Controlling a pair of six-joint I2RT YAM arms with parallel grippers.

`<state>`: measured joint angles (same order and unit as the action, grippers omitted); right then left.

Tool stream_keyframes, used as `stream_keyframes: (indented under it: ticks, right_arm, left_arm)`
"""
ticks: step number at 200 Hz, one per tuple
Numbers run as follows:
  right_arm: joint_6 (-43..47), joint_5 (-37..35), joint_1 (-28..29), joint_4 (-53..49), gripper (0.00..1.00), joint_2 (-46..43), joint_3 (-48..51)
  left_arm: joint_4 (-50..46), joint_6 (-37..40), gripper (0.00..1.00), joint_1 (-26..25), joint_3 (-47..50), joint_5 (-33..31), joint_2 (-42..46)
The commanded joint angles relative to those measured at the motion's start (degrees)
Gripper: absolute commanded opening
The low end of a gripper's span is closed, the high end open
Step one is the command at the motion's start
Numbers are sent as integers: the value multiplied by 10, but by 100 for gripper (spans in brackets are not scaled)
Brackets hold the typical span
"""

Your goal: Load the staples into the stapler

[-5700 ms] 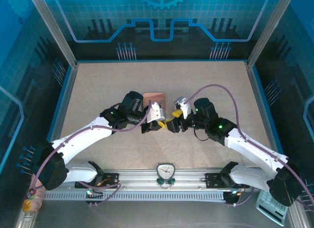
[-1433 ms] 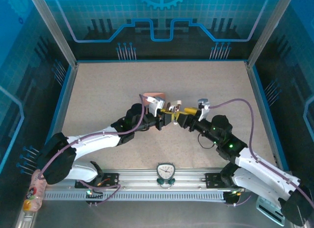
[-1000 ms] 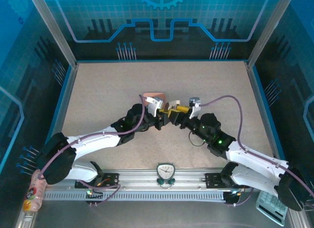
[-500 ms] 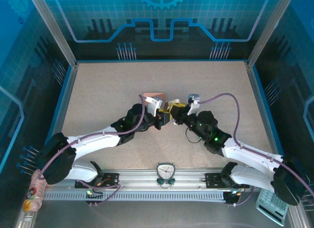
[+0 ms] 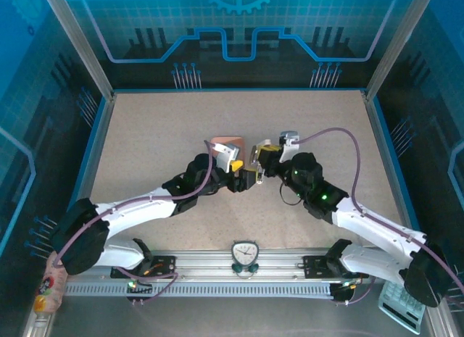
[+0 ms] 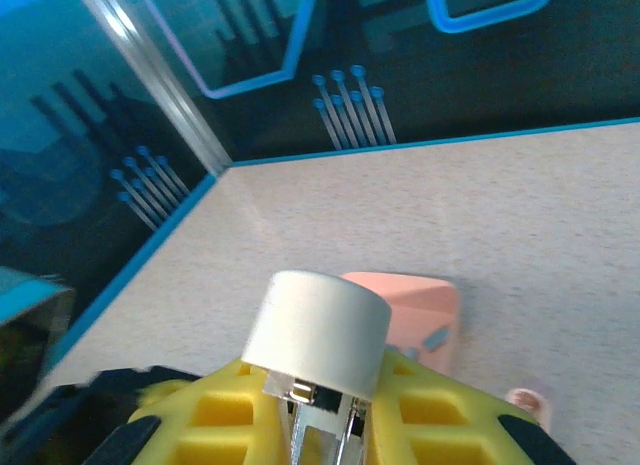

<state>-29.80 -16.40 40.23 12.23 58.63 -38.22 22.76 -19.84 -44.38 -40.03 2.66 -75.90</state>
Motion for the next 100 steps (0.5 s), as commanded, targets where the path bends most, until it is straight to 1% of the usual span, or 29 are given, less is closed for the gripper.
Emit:
stream_keyframes:
  ticks: [1,23,49,100]
  right_arm:
    - [25,3,-41,-87,20,10,-30]
    - [35,16,-76,-124,21,31,-39]
    - [41,26,-115,-170,22,68,-54]
    - [49,73,-172,-217,24,166,-90]
  left_arm:
    - [-19,-15,80,14,5,-26,28]
    - [-29,-29,82,39,17,-36,41]
    - [-68,-35,83,69,19,-54,47]
    - [-123,-33,83,121,14,-60,51]
